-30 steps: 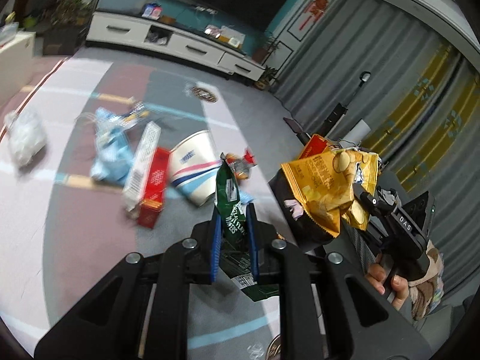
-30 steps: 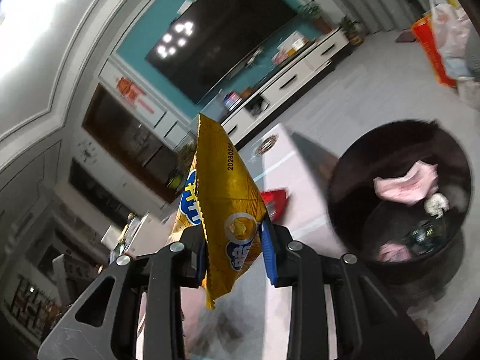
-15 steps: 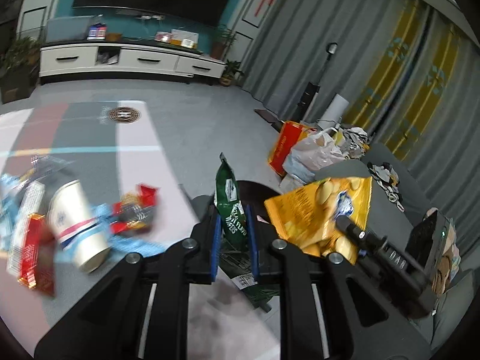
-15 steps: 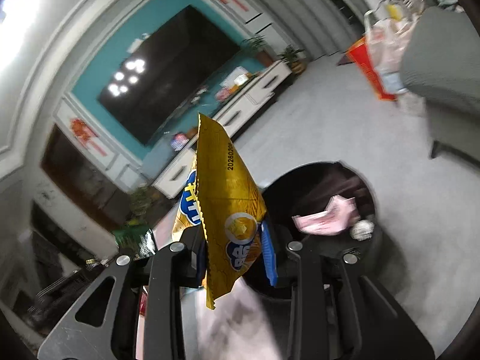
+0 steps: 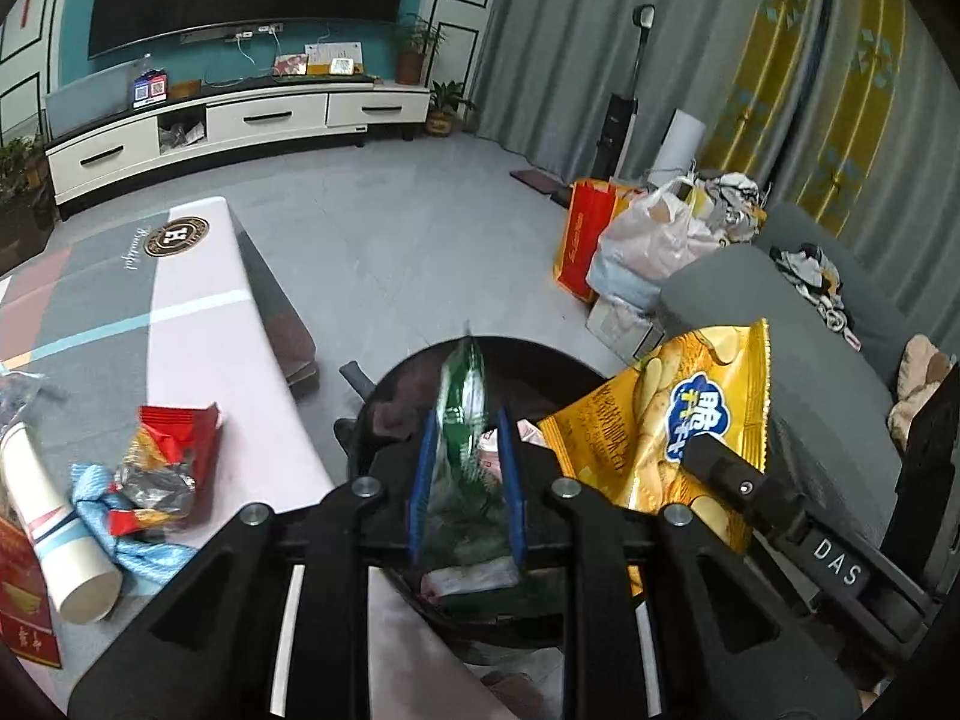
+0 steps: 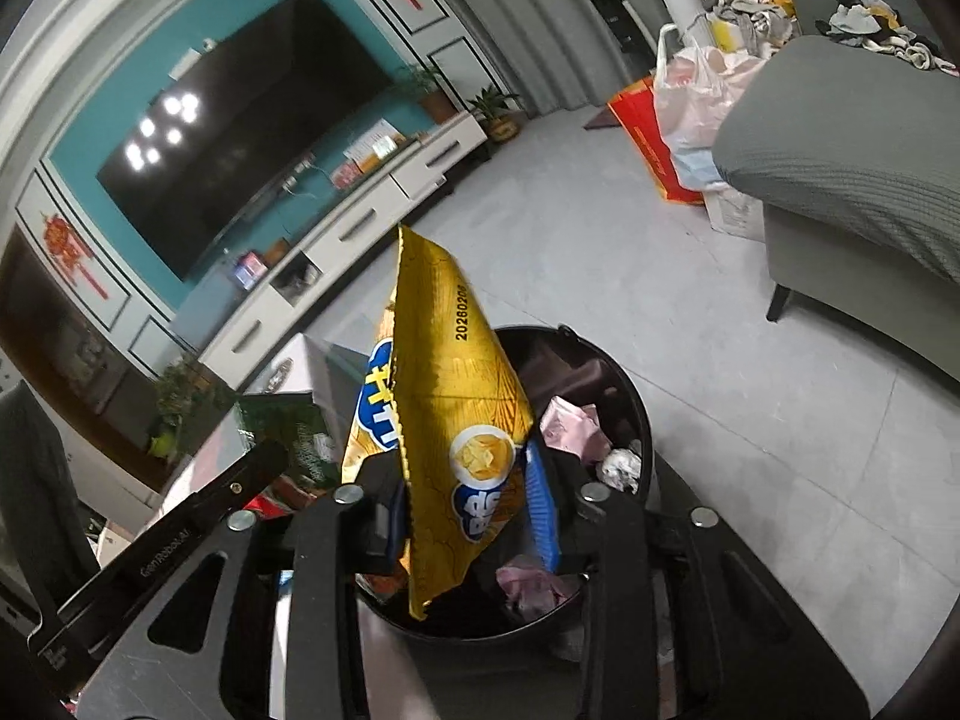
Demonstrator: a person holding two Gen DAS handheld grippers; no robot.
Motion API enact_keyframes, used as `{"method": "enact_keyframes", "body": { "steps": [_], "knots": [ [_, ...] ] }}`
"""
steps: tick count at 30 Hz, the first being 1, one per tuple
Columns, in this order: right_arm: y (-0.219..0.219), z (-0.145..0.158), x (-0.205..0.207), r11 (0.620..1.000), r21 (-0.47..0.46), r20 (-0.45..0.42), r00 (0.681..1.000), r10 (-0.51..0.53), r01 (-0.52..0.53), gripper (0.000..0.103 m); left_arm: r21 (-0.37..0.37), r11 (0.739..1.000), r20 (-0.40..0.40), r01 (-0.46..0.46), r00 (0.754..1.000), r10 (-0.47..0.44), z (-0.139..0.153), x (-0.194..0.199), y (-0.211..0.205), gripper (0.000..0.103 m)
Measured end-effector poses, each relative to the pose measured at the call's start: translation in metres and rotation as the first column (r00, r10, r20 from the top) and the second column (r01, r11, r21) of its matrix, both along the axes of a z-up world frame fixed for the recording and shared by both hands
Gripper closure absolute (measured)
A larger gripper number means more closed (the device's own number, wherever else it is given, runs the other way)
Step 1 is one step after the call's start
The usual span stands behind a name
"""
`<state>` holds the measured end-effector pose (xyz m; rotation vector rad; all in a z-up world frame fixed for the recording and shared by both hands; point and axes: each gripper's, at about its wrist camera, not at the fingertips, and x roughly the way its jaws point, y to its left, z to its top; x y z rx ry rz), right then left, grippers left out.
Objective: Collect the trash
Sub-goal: 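Carry both snack bags over the black bin and open both tools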
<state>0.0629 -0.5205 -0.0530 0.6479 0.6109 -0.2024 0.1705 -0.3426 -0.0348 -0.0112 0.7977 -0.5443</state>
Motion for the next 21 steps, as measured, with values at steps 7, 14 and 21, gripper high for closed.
{"method": "enact_keyframes", "body": {
  "steps": [7, 14, 21],
  "knots": [
    [-0.009, -0.013, 0.002, 0.997, 0.075, -0.057, 0.998, -0.025, 0.029, 0.042, 0.011, 1.0, 0.026, 0.017, 1.0, -0.017, 0.0, -0.007, -0.003, 0.04],
    [-0.005, -0.012, -0.003, 0.994, 0.101, -0.061, 0.998, -0.024, 0.03, 0.041, -0.004, 1.0, 0.05, 0.009, 0.999, -0.009, 0.006, -0.026, 0.021, 0.027],
    [0.014, -0.005, 0.004, 0.996, 0.085, -0.056, 0.998, 0.025, -0.02, 0.041, 0.002, 1.0, 0.075, -0.004, 0.997, 0.004, 0.01, -0.054, 0.057, 0.006]
  ]
}}
